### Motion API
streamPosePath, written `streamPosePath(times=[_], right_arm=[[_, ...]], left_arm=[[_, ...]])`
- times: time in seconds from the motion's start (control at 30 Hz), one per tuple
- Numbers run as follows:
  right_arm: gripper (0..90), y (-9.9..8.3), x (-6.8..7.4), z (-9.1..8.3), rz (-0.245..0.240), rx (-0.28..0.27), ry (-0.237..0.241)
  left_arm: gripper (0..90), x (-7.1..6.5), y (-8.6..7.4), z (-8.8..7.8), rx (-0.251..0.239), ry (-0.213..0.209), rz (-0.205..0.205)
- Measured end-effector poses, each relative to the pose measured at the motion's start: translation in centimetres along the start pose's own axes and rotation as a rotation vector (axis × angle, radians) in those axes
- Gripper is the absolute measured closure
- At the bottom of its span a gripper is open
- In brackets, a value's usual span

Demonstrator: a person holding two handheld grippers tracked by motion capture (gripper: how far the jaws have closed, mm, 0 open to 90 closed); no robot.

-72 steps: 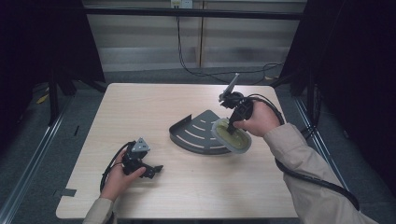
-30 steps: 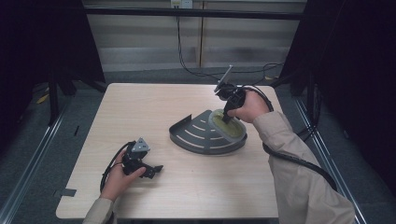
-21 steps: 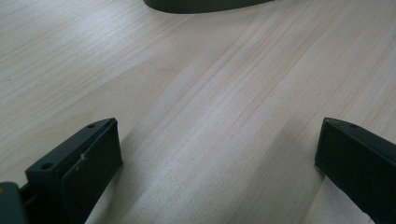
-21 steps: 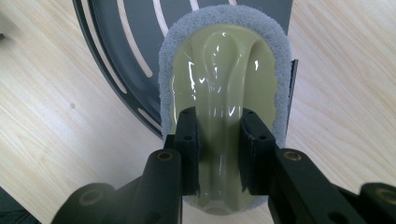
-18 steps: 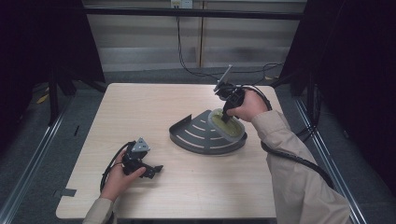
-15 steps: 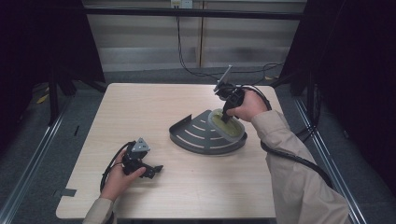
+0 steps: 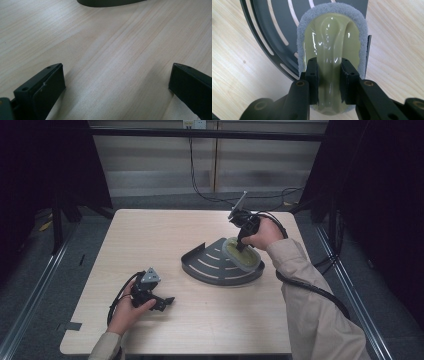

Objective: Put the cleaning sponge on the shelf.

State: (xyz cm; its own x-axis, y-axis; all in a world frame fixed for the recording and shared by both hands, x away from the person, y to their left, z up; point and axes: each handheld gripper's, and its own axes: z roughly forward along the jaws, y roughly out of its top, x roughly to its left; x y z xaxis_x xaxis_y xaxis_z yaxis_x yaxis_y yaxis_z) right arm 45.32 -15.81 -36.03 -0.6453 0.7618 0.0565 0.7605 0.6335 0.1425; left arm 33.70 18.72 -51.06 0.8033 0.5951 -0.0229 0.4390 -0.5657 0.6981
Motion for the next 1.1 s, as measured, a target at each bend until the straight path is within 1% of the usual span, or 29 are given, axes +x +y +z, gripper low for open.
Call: streamPosePath(times=[0.23, 0.3, 0.33, 0.47, 0.5, 0.7, 0.73, 0.8, 0.93, 1.1], right_arm=[[72.0, 0.0, -0.1, 0.5, 0.004, 0.009, -0.001], [72.0, 0.0, -0.1, 0.5, 0.005, 0.010, -0.005], [72.0, 0.0, -0.1, 0.6, 0.000, 0.007, -0.006], [72.0, 0.1, -0.3, 0.9, -0.003, 0.004, -0.007], [72.0, 0.1, -0.3, 1.0, -0.007, 0.005, -0.007], [72.0, 0.2, -0.4, 1.5, -0.014, 0.009, -0.005], [72.0, 0.2, -0.4, 1.6, -0.011, 0.007, 0.000], [72.0, 0.2, -0.6, 1.7, -0.013, 0.016, -0.004], [72.0, 0.2, -0.7, 1.9, -0.015, 0.011, -0.002], [72.0, 0.2, -0.7, 2.2, -0.029, 0.010, -0.001]], left_arm=[[0.0, 0.0, 0.0, 0.0, -0.001, -0.002, -0.001], [0.0, 0.0, 0.0, 0.0, -0.003, 0.005, -0.002], [0.0, 0.0, 0.0, 0.0, 0.000, -0.002, -0.002], [0.0, 0.0, 0.0, 0.0, 0.000, 0.001, -0.002], [0.0, 0.0, 0.0, 0.0, -0.002, -0.003, 0.000], [0.0, 0.0, 0.0, 0.0, 0.001, 0.002, 0.000], [0.0, 0.0, 0.0, 0.0, 0.000, -0.005, -0.002], [0.0, 0.0, 0.0, 0.0, 0.000, 0.002, 0.001], [0.0, 0.0, 0.0, 0.0, 0.000, 0.002, 0.001], [0.0, 0.0, 0.0, 0.0, -0.003, -0.002, -0.001]])
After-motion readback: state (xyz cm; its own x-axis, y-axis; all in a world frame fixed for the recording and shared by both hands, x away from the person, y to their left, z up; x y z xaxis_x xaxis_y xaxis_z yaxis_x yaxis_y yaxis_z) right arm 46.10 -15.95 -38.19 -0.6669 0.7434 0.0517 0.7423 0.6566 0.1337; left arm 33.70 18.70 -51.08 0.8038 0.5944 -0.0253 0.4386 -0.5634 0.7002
